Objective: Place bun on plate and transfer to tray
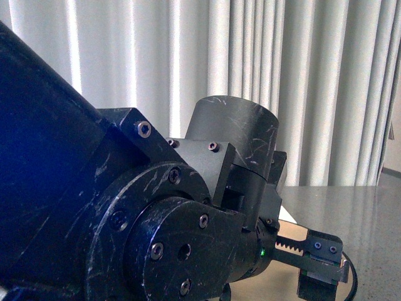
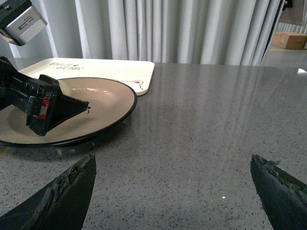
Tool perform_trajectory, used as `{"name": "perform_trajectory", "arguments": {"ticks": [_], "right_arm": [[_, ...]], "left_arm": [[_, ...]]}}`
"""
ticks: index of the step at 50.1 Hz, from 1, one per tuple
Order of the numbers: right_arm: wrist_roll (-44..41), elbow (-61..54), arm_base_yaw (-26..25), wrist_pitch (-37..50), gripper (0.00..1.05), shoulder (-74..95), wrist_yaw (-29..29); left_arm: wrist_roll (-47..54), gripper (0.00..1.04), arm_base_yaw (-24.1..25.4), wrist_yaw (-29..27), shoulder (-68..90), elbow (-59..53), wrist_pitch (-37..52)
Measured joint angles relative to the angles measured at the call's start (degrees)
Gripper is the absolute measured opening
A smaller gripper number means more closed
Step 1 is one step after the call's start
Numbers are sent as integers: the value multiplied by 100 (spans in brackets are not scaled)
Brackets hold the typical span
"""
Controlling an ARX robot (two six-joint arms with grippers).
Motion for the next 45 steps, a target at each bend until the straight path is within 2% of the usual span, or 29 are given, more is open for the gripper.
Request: {"name": "perform_trajectory", "arguments": {"ticks": [13, 27, 45], "right_arm": [[0, 0, 0, 0, 96, 0, 0], [0, 0, 0, 0, 96, 0, 0], [0, 0, 0, 0, 96, 0, 0]], "left_arm": [[264, 98, -101, -59, 0, -87, -76], [129, 98, -105, -87, -2, -85, 7], [-192, 98, 136, -101, -157, 37, 59]]}}
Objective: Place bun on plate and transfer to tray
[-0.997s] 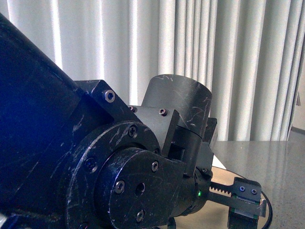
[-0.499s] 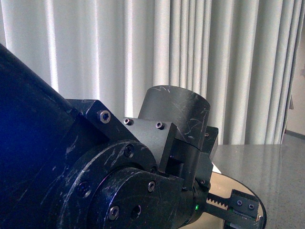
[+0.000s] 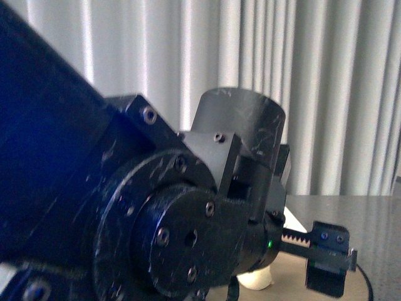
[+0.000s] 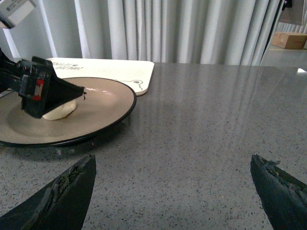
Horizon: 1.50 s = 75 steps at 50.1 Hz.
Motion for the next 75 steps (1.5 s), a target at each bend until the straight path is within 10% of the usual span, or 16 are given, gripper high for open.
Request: {"name": "perform_trajectory", "arguments": {"ticks": [16, 35, 44, 55, 75], "right_arm": [[0, 0, 0, 0, 96, 0, 0], [0, 0, 0, 0, 96, 0, 0], [0, 0, 0, 0, 96, 0, -4], [0, 0, 0, 0, 96, 0, 13], [0, 0, 0, 0, 96, 0, 2]], "left_arm": [[-367, 98, 817, -160, -341, 232, -114], [-1373, 98, 3488, -254, -1034, -376, -221], [-1384, 98, 3788, -142, -1508, -728, -55], [-282, 63, 3770, 520, -2114, -2568, 2457], [-35, 4, 4094, 758, -3775, -5219, 3394]]}}
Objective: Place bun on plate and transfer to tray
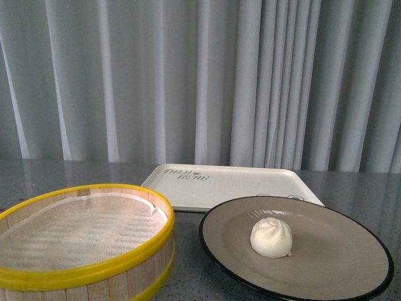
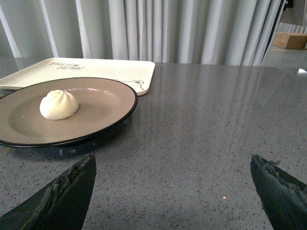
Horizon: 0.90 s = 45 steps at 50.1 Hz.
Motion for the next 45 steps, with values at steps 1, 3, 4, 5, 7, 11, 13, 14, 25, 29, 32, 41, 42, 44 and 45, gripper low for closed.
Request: {"name": "perform_trajectory", "arguments": {"ticks": [1, 3, 4, 5, 7, 11, 13, 14, 25, 29, 32, 41, 42, 44, 45], "right_arm": [[0, 0, 0, 0, 96, 0, -2], [0, 0, 0, 0, 96, 0, 0], [0, 0, 0, 0, 96, 0, 0], [0, 0, 0, 0, 96, 0, -2], [0, 0, 0, 0, 96, 0, -2], [0, 0, 0, 0, 96, 0, -2], [0, 0, 0, 0, 96, 0, -2], [0, 0, 0, 0, 96, 0, -2], [0, 0, 0, 0, 96, 0, -2], [0, 0, 0, 0, 96, 0, -2], [0, 0, 0, 0, 96, 0, -2], [0, 0, 0, 0, 96, 0, -2], [0, 0, 0, 0, 96, 0, -2], [0, 0, 0, 0, 96, 0, -2], [0, 0, 0, 0, 96, 0, -2]], "left_arm": [[2, 4, 0, -2, -105, -116, 17], [2, 4, 0, -2, -232, -256, 26], [4, 4, 0, -2, -264, -293, 26], [4, 4, 0, -2, -328, -356, 28], [2, 4, 0, -2, -426, -457, 28], [2, 4, 2, -4, -654, -682, 22], [4, 4, 2, -4, -758, -772, 15], [4, 4, 2, -4, -828, -826, 9], [4, 4, 2, -2, -1460, -1246, -203], [4, 4, 2, -4, -1711, -1379, -334], [4, 4, 2, -4, -1895, -1467, -437], [4, 4, 2, -2, -2487, -1685, -804], [4, 4, 2, -2, -2562, -1707, -855], [4, 4, 2, -4, -2588, -1768, -822], [4, 4, 2, -4, -2605, -1858, -673]]}}
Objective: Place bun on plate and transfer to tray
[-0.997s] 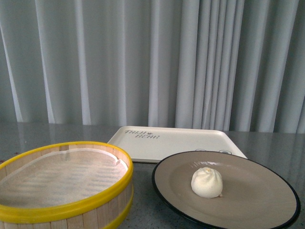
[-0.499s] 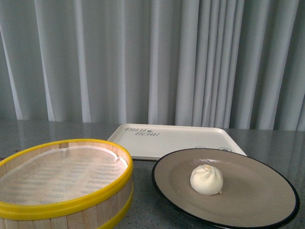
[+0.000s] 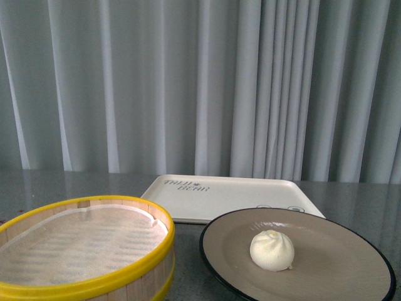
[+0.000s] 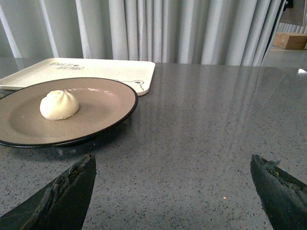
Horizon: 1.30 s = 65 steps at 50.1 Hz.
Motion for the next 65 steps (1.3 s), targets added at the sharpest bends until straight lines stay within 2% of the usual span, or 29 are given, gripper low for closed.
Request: {"name": "perform_trajectory", "arguments": {"ticks": [41, 65], "right_arm": [[0, 0, 0, 0, 96, 0, 0], [0, 0, 0, 0, 96, 0, 0]], "left_arm": [[2, 4, 0, 0, -2710, -116, -2448], [2, 4, 0, 0, -3512, -116, -3257]]}}
